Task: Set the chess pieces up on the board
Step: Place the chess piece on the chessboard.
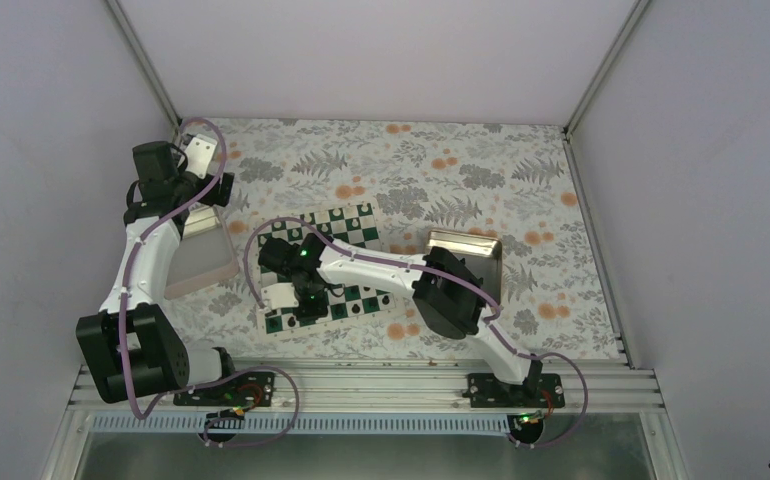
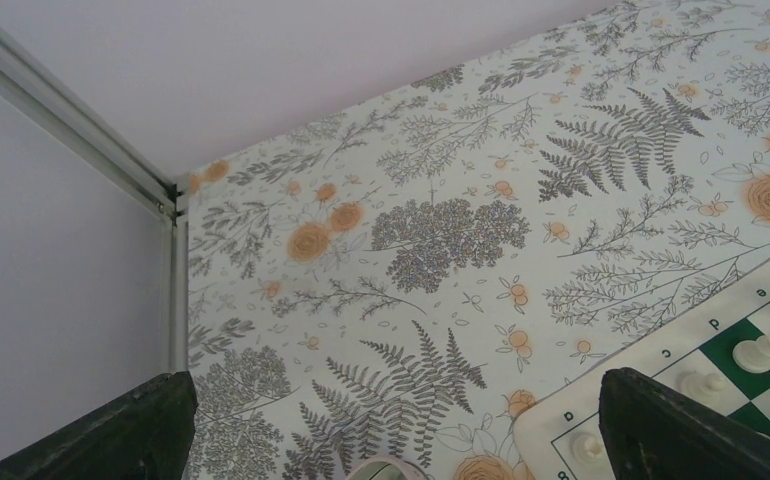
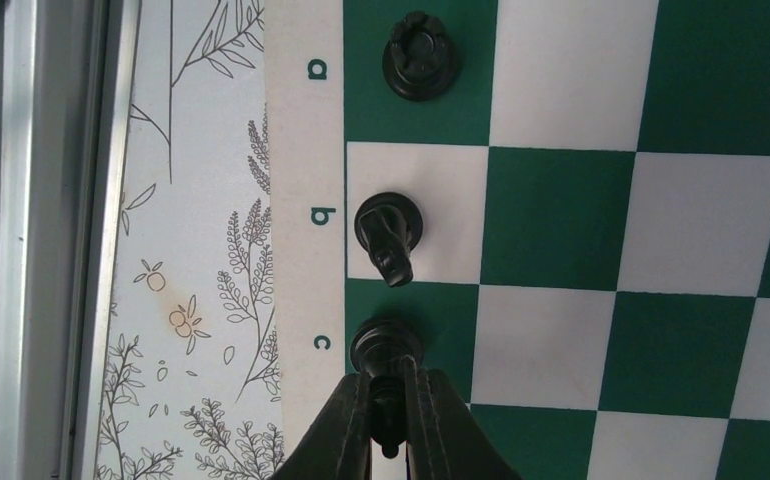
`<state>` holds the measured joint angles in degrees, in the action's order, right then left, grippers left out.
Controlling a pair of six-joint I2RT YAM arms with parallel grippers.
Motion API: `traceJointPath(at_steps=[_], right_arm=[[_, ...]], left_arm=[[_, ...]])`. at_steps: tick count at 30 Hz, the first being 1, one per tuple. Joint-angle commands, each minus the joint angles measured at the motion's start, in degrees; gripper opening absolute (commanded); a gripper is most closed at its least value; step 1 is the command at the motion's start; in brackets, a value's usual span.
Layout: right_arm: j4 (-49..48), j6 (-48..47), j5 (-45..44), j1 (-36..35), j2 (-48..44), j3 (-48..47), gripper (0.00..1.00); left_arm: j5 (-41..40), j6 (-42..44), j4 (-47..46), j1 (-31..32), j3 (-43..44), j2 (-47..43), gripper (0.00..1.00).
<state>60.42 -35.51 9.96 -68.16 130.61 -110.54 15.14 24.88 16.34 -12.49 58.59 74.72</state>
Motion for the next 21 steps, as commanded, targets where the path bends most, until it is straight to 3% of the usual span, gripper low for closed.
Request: traceJointPath(at_steps=[1,13,21], right_arm=[[-0.47,0.05,0.52,0.22,1.49,-0.17,0.08],[1.09,0.20,1.65,0.90,-0.18,-2.06,0.28],[1.25,0.37,0.40,2.05,-2.32,-2.30,0.27]], left_arm=[[1.17,0.60,-0.74,-0.25,-0.57,-1.15,1.00],[1.29,0.65,-0.53,-0.25,-0.42,-1.15,1.00],[1.24,0.60,-0.27,-0.25,-0.32,-1.59,1.00]])
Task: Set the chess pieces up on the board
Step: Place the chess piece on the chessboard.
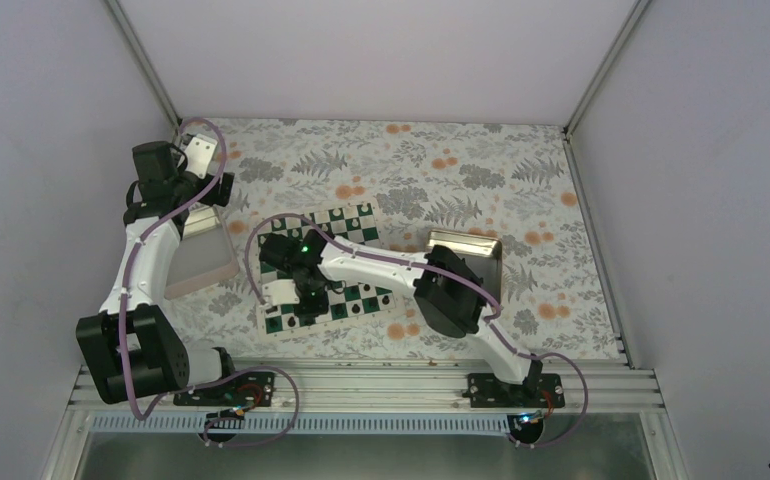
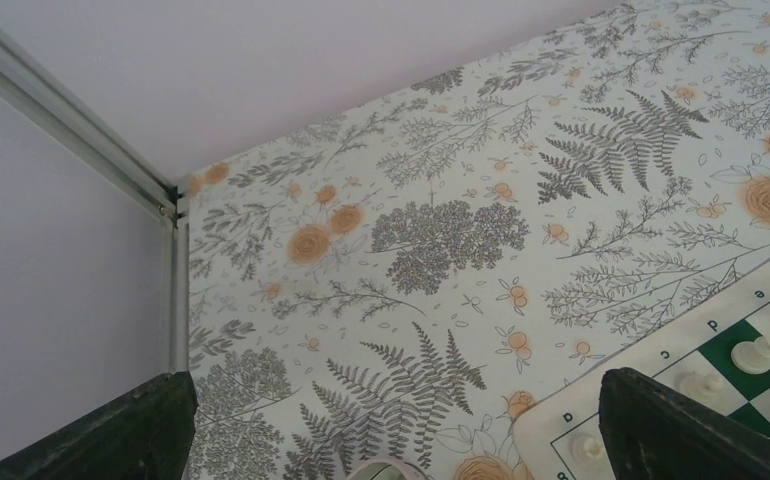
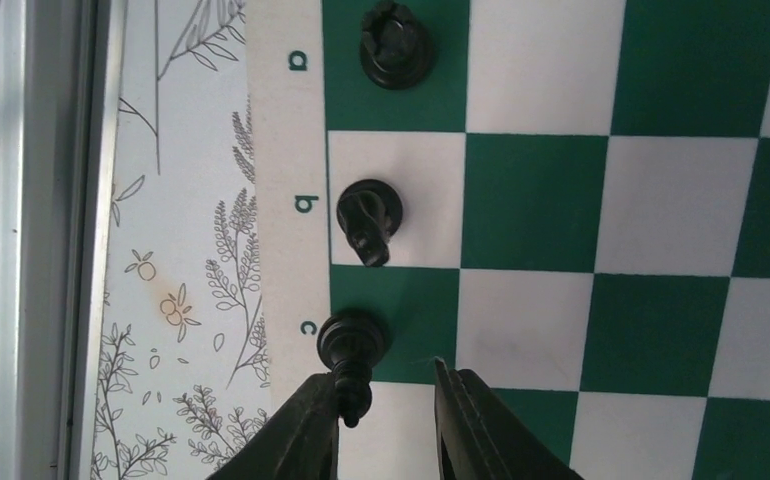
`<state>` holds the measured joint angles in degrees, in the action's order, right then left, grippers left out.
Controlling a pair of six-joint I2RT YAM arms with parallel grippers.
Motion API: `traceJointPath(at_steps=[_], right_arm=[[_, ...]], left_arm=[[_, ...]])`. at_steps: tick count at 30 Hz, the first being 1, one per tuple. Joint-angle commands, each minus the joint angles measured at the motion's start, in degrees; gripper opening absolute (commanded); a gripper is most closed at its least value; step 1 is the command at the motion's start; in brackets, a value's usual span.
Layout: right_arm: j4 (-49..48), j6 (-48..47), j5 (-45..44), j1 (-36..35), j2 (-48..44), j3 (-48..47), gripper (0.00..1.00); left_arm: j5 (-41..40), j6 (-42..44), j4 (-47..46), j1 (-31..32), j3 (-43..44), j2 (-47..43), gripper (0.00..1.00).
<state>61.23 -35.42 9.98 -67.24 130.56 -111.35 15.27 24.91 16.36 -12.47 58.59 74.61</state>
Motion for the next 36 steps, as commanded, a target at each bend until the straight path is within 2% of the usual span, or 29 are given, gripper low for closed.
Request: traceJointPath(at_steps=[1,25,29,36], right_arm=[[0.60,0.21,0.37,1.22,-2.32,-1.50,0.26],[4.50,-1.12,4.31,0.10,-0.69,-2.30,0.20],[4.63,-0.98,4.43,-0.25,-0.80,-2.37,0.21],[4.42,-0.74,5.17,-0.56,-1.30,-2.09,0.28]], left_arm=[[1.09,0.65,-0.31,-0.27,-0.33,-1.48,1.00],[1.61,1.10,-0.36,-0.25,-0.40,-0.60,1.00],[1.61,1.11,-0.29,-0.25,-0.40,-0.58,1.00],[1.55,1.11,-0.20,-0.27,-0.48,-0.60,1.00]])
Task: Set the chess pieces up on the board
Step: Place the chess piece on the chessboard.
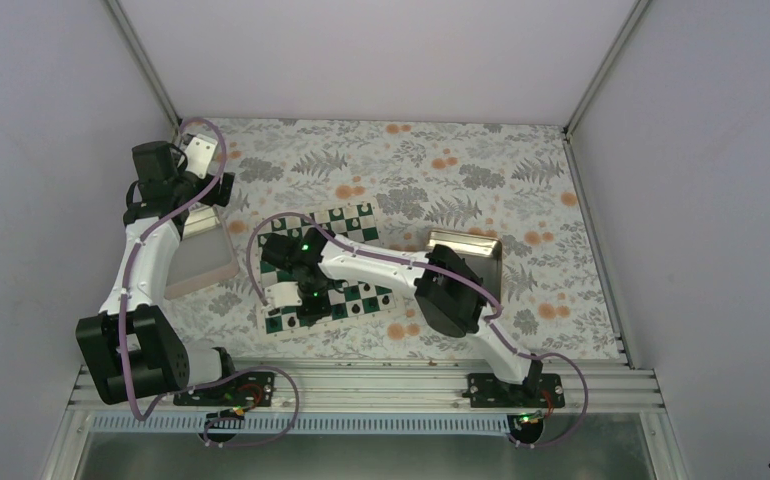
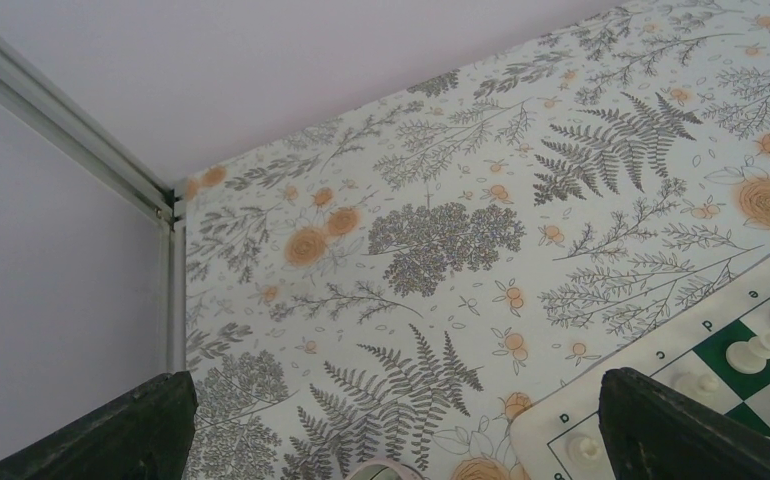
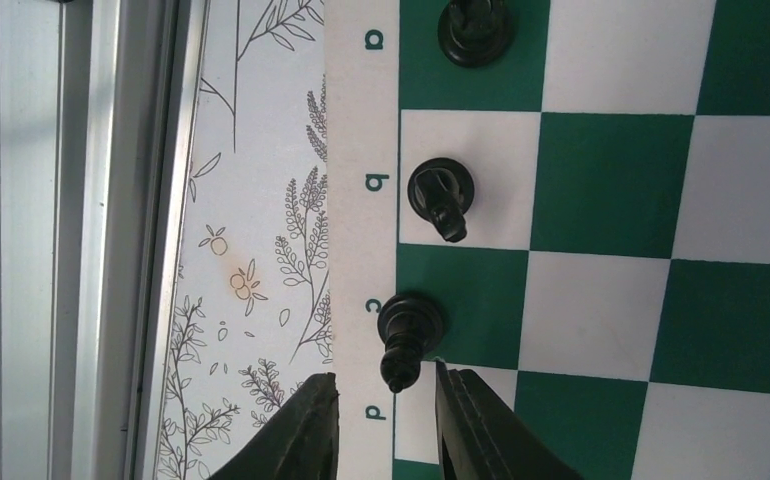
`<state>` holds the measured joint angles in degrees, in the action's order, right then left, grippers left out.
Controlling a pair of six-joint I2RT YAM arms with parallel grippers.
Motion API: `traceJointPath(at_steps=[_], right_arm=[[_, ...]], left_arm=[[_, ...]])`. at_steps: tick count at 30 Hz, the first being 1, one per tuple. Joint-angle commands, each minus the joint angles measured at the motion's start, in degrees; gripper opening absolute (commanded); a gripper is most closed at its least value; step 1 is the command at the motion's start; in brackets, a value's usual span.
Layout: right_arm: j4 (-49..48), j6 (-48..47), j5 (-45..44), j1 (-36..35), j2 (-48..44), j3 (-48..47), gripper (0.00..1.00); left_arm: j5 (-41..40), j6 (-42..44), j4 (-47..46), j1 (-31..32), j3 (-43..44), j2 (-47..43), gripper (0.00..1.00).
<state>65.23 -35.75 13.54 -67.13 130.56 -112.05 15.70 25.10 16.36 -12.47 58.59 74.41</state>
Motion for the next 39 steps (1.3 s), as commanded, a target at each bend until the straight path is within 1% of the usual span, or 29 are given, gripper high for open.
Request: traceJointPath(at_steps=[1,6,15,39], right_arm=[[0.47,-0.52,1.35,-0.80,-0.88,-1.36,0.28],[-1.03,-0.53,-0.28,-0.98,0.12,-0.94,0.26],[-1.80,-0.33,-0.21,-1.11,0.83,-0.36,0.23],[-2.32,-0.29,-1.66,-1.25,2.42,0.83,0.22]], left_arm=[[1.04,0.91,-0.23,-0.23,-0.49,-0.43,1.00],[1.04,0.99,-0.52,-0.27,-0.80,-0.76,1.00],[1.50,0.87,-0.42,-0.25,-0.76,-0.58,1.00],[2.27,0.91,-0.33,-0.27,-0.76,-0.66,1.00]])
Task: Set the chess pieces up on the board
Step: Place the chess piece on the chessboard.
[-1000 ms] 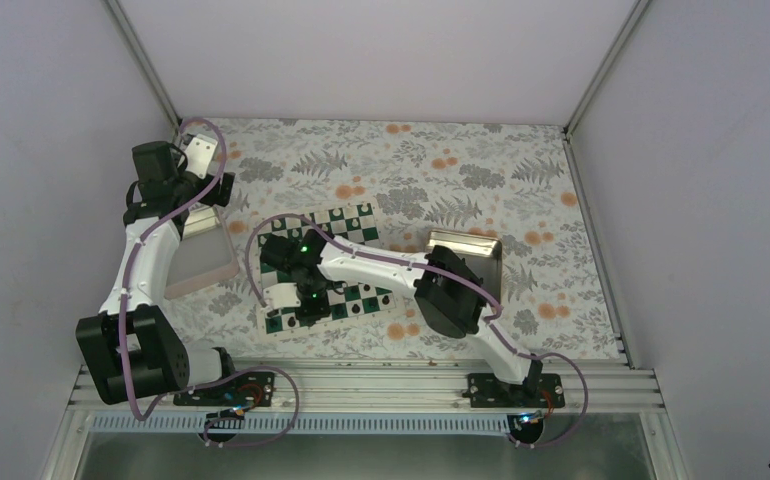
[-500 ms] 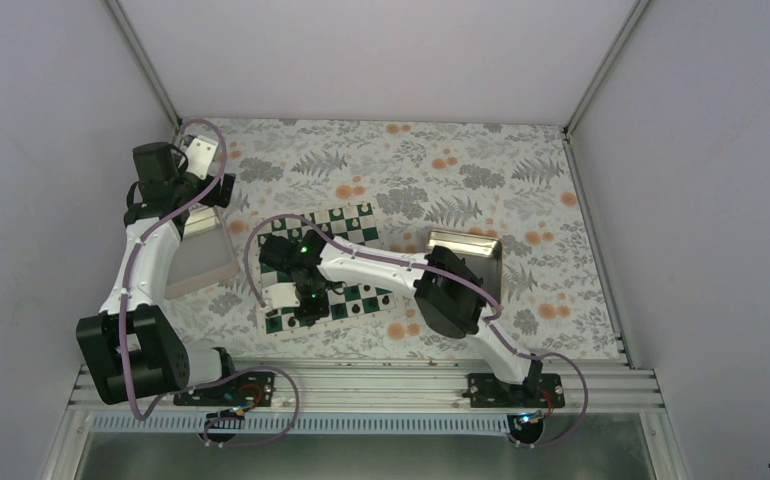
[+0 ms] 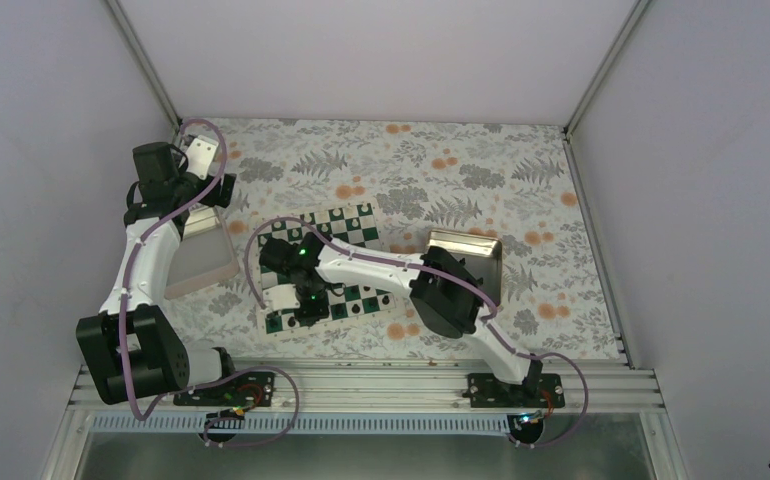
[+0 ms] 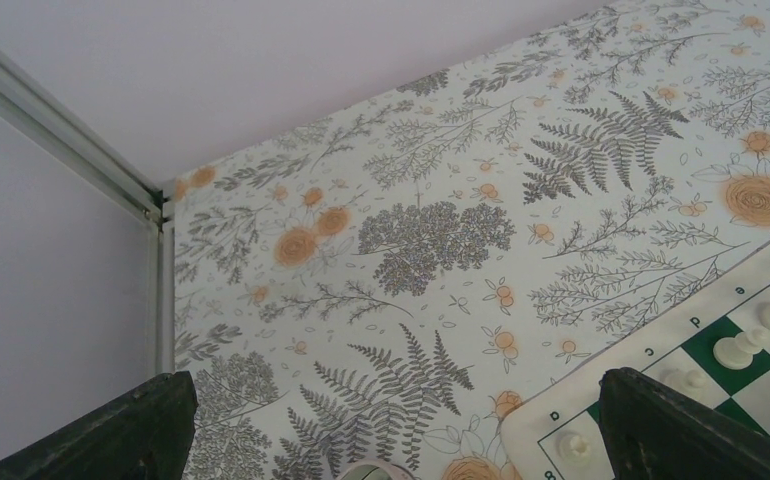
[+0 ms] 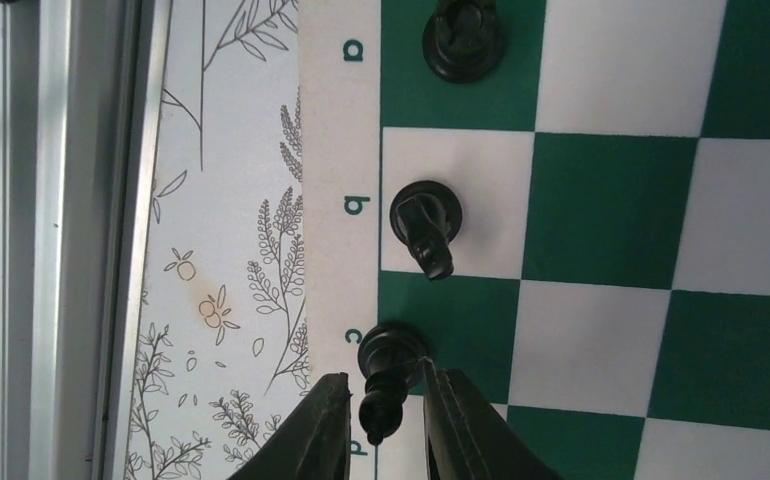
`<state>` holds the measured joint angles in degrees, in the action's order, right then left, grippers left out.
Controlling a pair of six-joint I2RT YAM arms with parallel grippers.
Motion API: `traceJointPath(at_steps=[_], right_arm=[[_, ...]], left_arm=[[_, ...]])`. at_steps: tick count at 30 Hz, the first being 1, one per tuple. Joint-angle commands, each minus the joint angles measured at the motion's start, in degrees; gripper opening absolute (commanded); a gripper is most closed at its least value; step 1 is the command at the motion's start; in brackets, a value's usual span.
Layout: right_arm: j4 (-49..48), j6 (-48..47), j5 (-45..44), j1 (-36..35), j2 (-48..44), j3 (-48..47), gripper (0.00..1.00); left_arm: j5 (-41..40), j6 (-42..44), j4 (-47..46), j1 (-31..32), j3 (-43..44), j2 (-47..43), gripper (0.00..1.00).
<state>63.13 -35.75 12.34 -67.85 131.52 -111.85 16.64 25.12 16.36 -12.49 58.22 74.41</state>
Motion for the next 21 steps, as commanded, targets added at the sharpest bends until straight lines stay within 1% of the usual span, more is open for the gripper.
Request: traceJointPath(at_steps=[1,3,7,13,21], right_arm=[[-0.31,-0.29,-0.38,-0.52,1.48,0.81,0.21],[-0.30,-0.29,-0.40,-0.46,1.46,0.85,0.21],[-0.44,-0.38,-0.35,-0.44,1.35,0.85,0.17],[-0.47,-0.18,-0.86,-0.44,1.18,0.40,0.09],[-0.18,0.50,-3.01,-0.52,0.24,-1.51,0.07]], left_arm=[[1.31,0.86,-0.28,-0.25,-0.38,-0.67,1.00],[1.21,0.89,-0.28,-0.25,-0.40,-0.67,1.00],[1.29,0.89,-0.25,-0.25,-0.45,-0.75,1.00],[1.29,0.89,-0.19,-0.25,-0.39,-0.85,1.00],[1.11,0.80,-0.31,-0.25,-0.39,-0.91,1.00]])
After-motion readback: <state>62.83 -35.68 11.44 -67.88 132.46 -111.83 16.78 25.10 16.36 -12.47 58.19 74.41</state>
